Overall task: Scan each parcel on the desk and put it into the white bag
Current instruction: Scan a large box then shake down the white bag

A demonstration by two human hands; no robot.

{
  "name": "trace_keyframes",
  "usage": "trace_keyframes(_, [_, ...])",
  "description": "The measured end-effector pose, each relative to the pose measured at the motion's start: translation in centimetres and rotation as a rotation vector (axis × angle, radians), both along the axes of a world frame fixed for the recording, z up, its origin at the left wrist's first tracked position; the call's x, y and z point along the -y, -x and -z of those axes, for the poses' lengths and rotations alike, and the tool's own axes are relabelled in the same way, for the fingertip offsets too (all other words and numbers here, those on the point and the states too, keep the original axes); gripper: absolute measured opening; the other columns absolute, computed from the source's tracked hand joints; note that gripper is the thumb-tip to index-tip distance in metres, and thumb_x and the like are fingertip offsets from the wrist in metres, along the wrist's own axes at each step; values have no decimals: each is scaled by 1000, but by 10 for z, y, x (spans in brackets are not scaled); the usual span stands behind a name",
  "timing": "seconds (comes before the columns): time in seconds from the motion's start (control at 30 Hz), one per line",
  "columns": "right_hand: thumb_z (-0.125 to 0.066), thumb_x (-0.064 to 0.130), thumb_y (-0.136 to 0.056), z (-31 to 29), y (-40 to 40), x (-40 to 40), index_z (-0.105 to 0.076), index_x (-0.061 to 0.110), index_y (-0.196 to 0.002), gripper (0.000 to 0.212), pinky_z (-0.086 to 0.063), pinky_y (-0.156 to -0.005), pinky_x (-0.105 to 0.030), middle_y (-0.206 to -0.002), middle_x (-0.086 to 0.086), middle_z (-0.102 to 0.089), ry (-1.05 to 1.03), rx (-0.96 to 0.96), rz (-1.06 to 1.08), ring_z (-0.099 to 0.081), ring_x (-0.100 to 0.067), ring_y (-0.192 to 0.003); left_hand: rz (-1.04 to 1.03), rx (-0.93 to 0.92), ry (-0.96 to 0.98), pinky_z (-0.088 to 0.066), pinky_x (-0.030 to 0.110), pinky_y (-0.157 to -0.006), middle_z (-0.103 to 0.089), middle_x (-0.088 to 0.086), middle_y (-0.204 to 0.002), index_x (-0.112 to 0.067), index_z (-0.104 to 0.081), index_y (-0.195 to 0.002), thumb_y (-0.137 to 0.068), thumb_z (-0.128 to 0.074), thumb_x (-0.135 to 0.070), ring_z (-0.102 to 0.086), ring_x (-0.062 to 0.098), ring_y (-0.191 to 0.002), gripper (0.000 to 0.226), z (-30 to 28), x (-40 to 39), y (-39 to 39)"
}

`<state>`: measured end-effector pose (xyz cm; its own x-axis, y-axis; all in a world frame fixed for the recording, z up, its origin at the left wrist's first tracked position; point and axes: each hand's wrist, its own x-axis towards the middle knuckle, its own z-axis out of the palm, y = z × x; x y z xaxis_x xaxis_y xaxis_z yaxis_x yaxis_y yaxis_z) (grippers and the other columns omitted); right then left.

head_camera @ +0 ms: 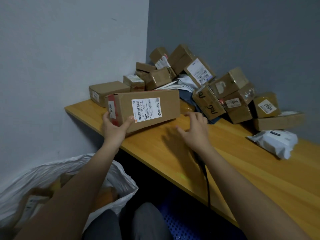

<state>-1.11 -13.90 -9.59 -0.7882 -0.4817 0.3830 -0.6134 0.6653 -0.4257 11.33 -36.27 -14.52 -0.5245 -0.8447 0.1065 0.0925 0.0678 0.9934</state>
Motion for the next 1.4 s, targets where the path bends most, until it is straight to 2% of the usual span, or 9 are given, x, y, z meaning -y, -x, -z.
trace_keyframes(0.33, [-81,63,-63,-44,-66,132,24,31,-151,141,2,-121,-53,-163,-12,14,-393,-350,-445,12,-35,-150,-9,-12,125,-49,42,-100,-51,-5,-137,-31,-33,-145,-57,-83,-59,-54,15,-121,105,-44,43,-71])
trace_keyframes(0.53, [-83,53,-59,-56,-106,185,15,25,-155,140,-19,-118,-51,-154,-22,-14,-212,-386,-554,-12,-41,-143,-101,45,213,-37,46,-111,-37,0,-148,-37,-28,-146,-50,-70,-79,-39,19,-135,113,-70,82,-125])
trace_keyframes(0.67, [-83,54,-54,-64,-137,228,16,33,-152,140,-31,-111,-53,-149,-19,-21,-22,-254,-635,-22,-37,-138,-224,-220,140,-30,41,-116,-22,1,-156,-30,-15,-152,-72,-56,-73,-30,14,-139,100,-92,100,-160])
trace_keyframes(0.77, [-84,53,-55,-75,-164,255,15,34,-152,141,-36,-108,-47,-146,-11,-24,165,-103,-693,-26,-30,-137,-266,-340,65,-37,41,-112,-38,-2,-147,-25,-10,-152,-92,-48,-58,-44,12,-130,79,-107,115,-180])
trace_keyframes(0.9, [-87,54,-58,-80,-191,279,15,36,-152,140,-31,-114,-50,-151,-4,-20,302,104,-767,-25,-27,-142,-235,-256,122,-50,34,-91,-62,5,-116,-13,-45,-134,-78,-50,-77,-63,24,-105,86,-113,136,-205])
trace_keyframes(1.07, [-89,48,-62,-37,-197,275,7,32,-155,134,-21,-112,-34,-156,5,-17,350,320,-779,-20,-13,-141,-228,-125,168,-53,34,-90,-66,2,-115,-23,-56,-117,-91,-56,-50,-65,16,-105,37,-70,145,-225])
trace_keyframes(1.2, [-87,64,-54,37,-194,263,3,46,-151,134,-29,-116,-54,-159,10,-18,320,496,-720,-24,-15,-145,-190,-6,137,-55,28,-81,-69,1,-102,-23,-63,-100,-95,-58,-30,-66,7,-94,11,-5,142,-228])
trace_keyframes(1.3, [-88,58,-59,88,-187,252,6,41,-153,134,-23,-119,-47,-160,12,-13,242,558,-684,-21,-17,-146,-214,171,147,-49,22,-75,-67,-7,-89,-23,-66,-91,-96,-57,-30,-63,2,-81,12,55,138,-228])
trace_keyframes(1.4, [-89,46,-65,130,-181,250,7,35,-155,132,-19,-110,-31,-158,12,-11,169,556,-686,-19,-15,-144,-161,411,100,-52,32,-78,-66,0,-90,-16,-66,-96,-96,-56,-32,-64,16,-85,19,125,142,-235])
